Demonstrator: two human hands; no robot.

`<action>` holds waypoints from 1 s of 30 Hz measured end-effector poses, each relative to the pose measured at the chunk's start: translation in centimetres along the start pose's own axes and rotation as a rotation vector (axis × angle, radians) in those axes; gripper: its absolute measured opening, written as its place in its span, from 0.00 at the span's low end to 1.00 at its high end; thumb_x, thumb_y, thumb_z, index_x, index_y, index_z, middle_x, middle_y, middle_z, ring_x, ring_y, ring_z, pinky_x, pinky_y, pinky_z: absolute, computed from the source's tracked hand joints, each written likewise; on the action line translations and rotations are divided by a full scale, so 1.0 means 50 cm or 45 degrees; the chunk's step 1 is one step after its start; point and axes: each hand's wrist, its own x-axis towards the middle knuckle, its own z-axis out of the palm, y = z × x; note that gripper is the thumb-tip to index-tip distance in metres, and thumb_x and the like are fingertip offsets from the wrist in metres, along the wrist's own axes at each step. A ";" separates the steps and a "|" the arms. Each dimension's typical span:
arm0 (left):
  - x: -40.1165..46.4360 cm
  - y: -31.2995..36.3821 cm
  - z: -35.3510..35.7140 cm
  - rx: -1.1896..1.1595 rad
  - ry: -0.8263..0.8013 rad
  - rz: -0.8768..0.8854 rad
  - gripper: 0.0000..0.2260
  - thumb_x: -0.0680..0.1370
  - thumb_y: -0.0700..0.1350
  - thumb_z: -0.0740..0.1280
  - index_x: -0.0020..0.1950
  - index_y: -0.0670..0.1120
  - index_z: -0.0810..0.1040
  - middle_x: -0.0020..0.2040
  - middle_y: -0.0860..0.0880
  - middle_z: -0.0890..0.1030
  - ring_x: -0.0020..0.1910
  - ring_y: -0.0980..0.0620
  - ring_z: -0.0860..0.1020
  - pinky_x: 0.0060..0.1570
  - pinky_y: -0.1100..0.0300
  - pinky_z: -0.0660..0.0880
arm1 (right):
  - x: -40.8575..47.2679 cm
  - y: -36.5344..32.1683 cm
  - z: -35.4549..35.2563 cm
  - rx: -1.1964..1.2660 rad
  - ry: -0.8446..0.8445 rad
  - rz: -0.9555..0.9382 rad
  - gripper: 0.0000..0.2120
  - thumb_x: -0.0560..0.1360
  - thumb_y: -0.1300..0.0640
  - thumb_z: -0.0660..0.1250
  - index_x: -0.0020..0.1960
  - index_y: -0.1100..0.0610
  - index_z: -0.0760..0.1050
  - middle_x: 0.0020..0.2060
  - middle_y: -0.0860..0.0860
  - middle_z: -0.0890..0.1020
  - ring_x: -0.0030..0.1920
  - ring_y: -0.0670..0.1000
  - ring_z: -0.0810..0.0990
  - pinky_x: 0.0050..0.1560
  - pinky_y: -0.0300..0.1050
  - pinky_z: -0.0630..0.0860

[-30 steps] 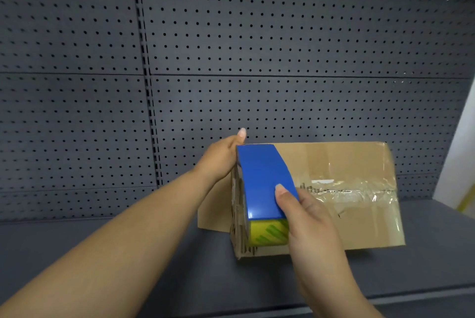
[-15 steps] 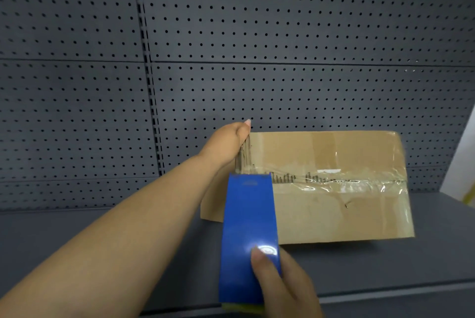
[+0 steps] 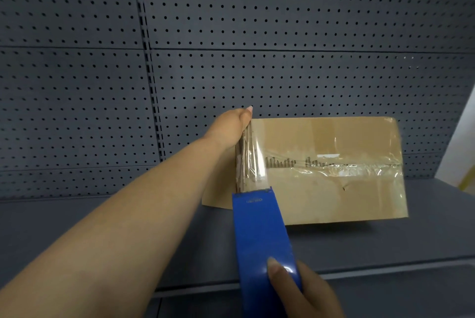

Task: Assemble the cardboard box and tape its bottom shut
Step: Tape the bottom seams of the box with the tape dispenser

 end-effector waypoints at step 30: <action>-0.045 -0.047 -0.036 -0.113 -0.281 0.069 0.33 0.68 0.55 0.73 0.70 0.51 0.66 0.67 0.53 0.72 0.67 0.54 0.69 0.60 0.65 0.64 | 0.039 0.022 0.006 -0.236 -0.026 0.048 0.07 0.76 0.48 0.60 0.43 0.48 0.73 0.38 0.39 0.76 0.39 0.36 0.73 0.32 0.20 0.68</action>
